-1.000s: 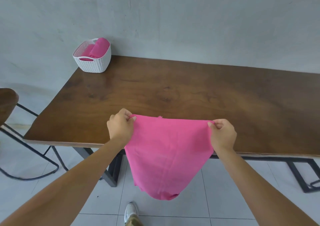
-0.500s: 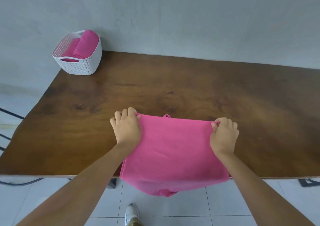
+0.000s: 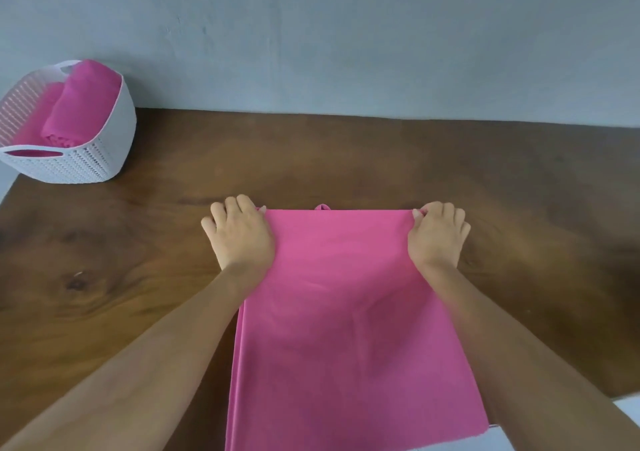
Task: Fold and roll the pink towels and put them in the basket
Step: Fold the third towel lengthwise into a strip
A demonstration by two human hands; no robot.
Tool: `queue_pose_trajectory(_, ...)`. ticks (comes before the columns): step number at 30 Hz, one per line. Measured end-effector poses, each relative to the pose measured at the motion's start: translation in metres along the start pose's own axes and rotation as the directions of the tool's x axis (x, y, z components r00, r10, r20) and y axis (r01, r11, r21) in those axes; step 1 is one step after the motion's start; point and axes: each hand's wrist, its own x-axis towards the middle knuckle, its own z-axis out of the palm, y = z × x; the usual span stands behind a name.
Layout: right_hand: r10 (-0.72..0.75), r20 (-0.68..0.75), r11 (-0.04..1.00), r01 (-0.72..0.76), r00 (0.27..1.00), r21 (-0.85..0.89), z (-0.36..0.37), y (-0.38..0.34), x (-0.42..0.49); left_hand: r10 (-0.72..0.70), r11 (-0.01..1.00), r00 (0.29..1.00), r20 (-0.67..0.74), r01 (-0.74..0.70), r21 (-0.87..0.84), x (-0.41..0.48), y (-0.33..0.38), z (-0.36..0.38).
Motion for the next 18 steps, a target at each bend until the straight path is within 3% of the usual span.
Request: queue_pose_trajectory(18, 0.008, 0.005, 1.0, -0.008, 1.0, -0.004, 0.063, -0.029, 0.155, -0.092, 0.994, 0.996, -0.007, 0.092, 0.062, 0.135, 0.068, 0.046)
